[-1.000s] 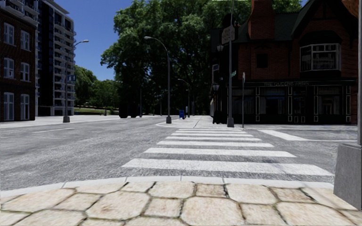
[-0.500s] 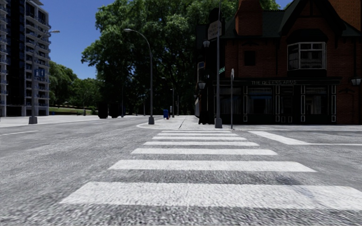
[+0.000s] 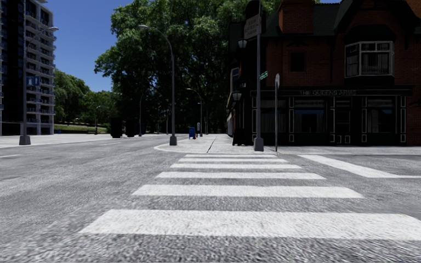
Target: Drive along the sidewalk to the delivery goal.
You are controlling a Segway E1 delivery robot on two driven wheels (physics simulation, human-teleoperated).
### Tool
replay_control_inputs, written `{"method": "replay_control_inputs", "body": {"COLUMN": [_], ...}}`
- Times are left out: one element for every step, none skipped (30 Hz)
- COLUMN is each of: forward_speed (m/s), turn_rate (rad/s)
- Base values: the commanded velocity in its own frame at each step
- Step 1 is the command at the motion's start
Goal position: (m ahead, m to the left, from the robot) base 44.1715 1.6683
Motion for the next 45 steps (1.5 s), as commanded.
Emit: {"method": "replay_control_inputs", "body": {"forward_speed": [1.64, 1.6, 1.56, 1.55, 1.55, 1.53, 1.52, 1.52, 1.52, 1.52, 1.52, 1.51, 1.51, 1.51, 1.51, 1.51, 1.51, 1.51, 1.51, 1.51, 1.51, 1.51, 1.51, 1.51, 1.51, 1.51, 1.51, 1.51, 1.51, 1.51, 1.51, 1.51, 1.51, 1.52, 1.72, 2.0, 2.0, 2.0, 2.0, 2.0, 2.0, 2.0, 2.0, 2.0, 2.0], "turn_rate": [0.0, 0.0, 0.0, 0.0, 0.0, 0.0, 0.0, 0.0, 0.0, 0.0, 0.0, 0.0, 0.0, 0.0, 0.0, 0.0, 0.0, 0.0, 0.0, 0.0, 0.0, 0.0, 0.0, 0.0, 0.0, 0.0, 0.0, 0.0, 0.0, 0.0, 0.0, 0.0, 0.0, 0.0, 0.0, 0.0, 0.0, 0.0, 0.0, 0.0, 0.0, 0.0, 0.0, 0.0, 0.0]}}
